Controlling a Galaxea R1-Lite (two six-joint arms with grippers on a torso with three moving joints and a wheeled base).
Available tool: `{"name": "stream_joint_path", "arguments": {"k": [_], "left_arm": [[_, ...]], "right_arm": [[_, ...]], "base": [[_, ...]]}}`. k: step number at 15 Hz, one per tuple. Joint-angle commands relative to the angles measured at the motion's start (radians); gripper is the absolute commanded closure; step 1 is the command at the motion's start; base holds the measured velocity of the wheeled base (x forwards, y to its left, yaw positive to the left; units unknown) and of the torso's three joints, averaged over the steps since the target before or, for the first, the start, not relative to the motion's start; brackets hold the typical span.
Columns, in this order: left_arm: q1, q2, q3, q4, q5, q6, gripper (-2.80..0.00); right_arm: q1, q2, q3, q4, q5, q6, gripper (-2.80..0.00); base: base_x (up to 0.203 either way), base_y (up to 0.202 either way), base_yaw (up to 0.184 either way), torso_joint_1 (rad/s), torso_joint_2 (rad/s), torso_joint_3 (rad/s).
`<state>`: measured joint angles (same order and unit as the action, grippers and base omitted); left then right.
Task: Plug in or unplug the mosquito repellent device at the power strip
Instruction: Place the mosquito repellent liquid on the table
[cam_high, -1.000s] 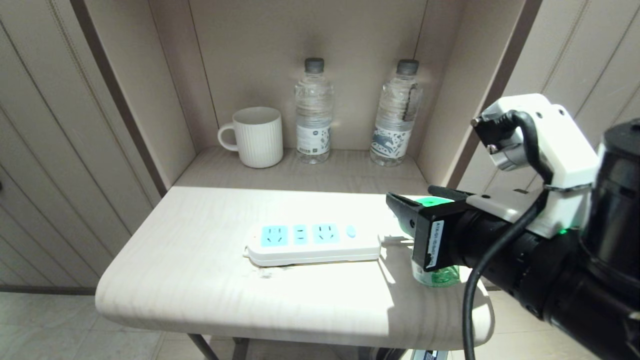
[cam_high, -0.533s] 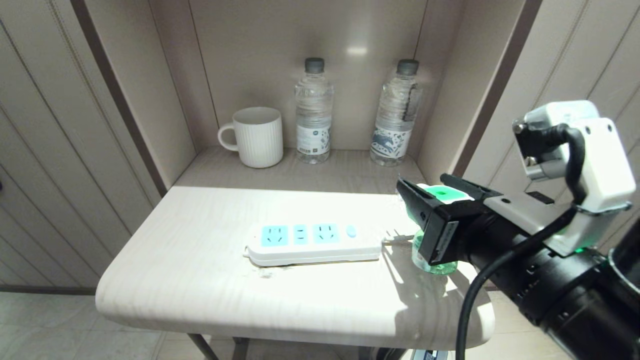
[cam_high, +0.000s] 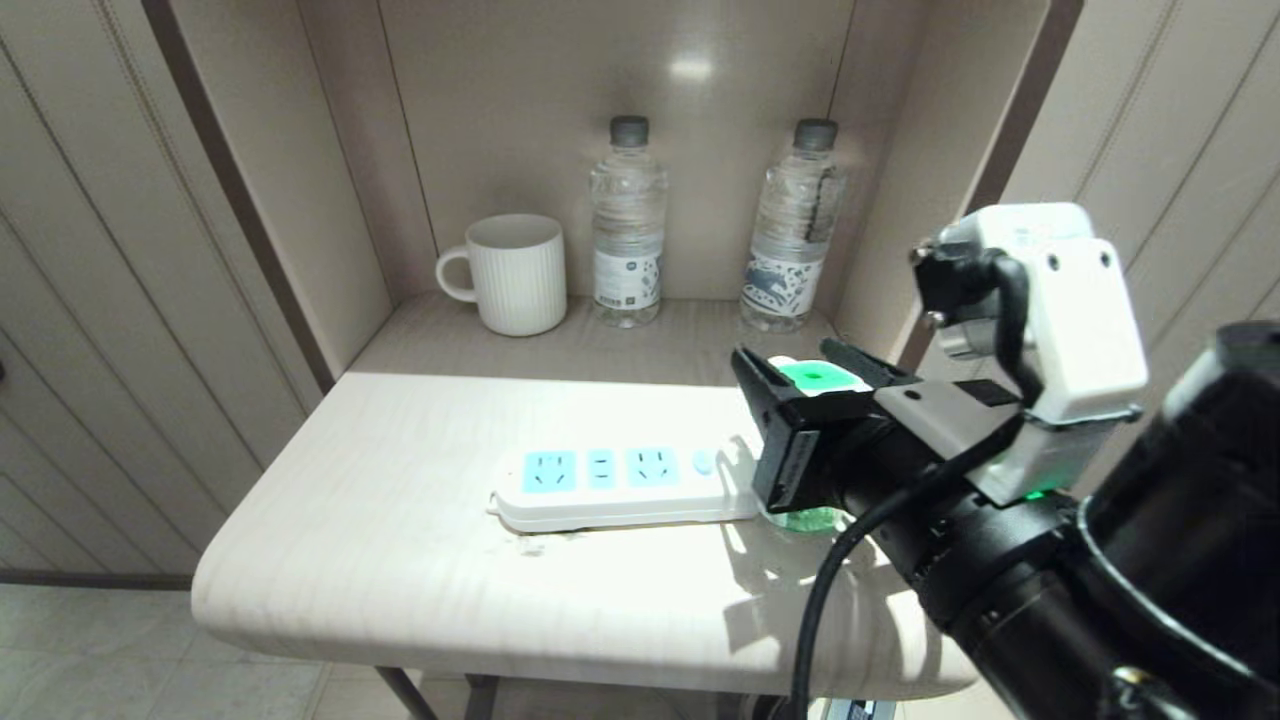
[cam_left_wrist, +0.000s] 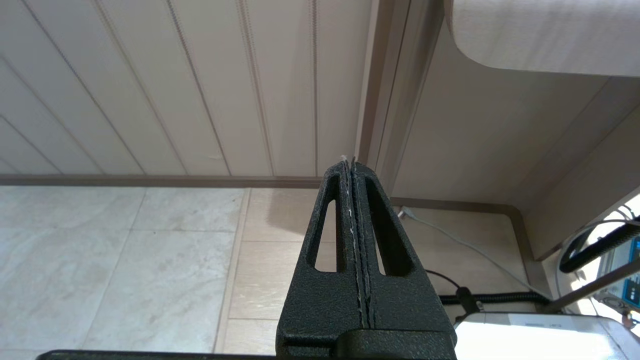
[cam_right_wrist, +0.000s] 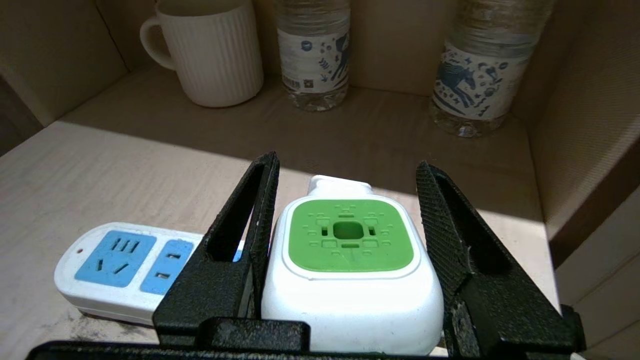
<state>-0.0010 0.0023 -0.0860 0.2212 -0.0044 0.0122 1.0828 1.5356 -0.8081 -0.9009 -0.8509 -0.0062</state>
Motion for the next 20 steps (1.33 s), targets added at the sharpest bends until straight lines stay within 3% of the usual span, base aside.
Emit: {"name": "stream_joint_path", "arguments": {"k": [1,13,15,18,20], "left_arm": [[-0.001,0.001,0.0,0.001,0.0,0.0,0.0],[-0.001,0.001,0.0,0.001,0.0,0.0,0.0],[-0.001,0.001,0.0,0.001,0.0,0.0,0.0],[0.001,0.001,0.0,0.001,0.0,0.0,0.0],[0.001,0.001,0.0,0.001,0.0,0.0,0.0]], "right_arm": [[0.021,0.068,-0.037,-0.008,-0.017,-0.025,0.0],[0.054,0.138,-0.168,-0.013,-0.033,-0.069,0.0],[0.067,0.182,-0.175,-0.058,-0.033,-0.081,0.0],[0.073,0.251,-0.18,-0.237,-0.036,-0.183,0.0],[0.078,0.265,-0.183,-0.268,-0.042,-0.202,0.0]], "base": [[0.0,0.0,0.0,0.0,0.0,0.0],[0.0,0.0,0.0,0.0,0.0,0.0],[0.0,0.0,0.0,0.0,0.0,0.0],[0.0,0.0,0.0,0.0,0.0,0.0],[0.0,0.0,0.0,0.0,0.0,0.0]]}}
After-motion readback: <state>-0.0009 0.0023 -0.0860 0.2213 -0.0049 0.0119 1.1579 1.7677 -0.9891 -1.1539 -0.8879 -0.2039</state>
